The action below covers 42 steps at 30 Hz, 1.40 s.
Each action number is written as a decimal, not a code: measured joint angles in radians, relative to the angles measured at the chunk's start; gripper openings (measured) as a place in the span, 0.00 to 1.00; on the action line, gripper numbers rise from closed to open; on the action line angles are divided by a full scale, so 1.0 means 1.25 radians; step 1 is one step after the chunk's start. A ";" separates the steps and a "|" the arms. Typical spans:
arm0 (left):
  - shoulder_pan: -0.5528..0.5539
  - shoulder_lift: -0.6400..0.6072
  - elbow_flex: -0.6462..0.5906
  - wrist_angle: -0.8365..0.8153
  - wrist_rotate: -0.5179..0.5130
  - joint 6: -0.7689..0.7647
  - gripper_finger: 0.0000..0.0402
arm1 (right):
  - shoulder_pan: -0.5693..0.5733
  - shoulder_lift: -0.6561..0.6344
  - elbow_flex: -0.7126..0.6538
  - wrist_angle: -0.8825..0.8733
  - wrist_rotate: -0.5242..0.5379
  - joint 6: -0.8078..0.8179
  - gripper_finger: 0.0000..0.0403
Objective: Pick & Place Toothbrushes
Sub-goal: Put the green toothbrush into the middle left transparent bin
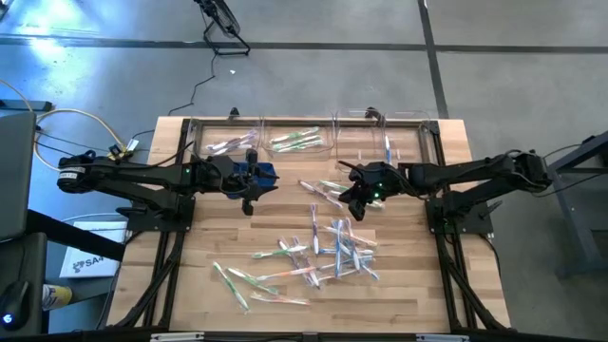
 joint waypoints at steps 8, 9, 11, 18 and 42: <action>0.000 0.000 0.000 0.006 -0.001 -0.028 0.33 | 0.000 0.000 0.000 -0.001 0.000 -0.037 0.12; 0.000 0.000 0.000 0.008 -0.001 -0.043 0.33 | 0.000 0.000 0.000 -0.001 0.000 -0.037 0.12; 0.000 0.000 0.000 0.013 -0.002 -0.066 0.33 | 0.000 0.000 0.000 0.003 0.000 -0.037 0.12; 0.000 0.000 0.000 0.025 -0.001 -0.082 0.33 | 0.000 0.000 0.000 0.023 -0.002 -0.037 0.12; 0.000 0.000 0.000 0.018 0.064 -0.188 0.33 | 0.051 0.004 0.001 -0.071 0.058 0.112 0.04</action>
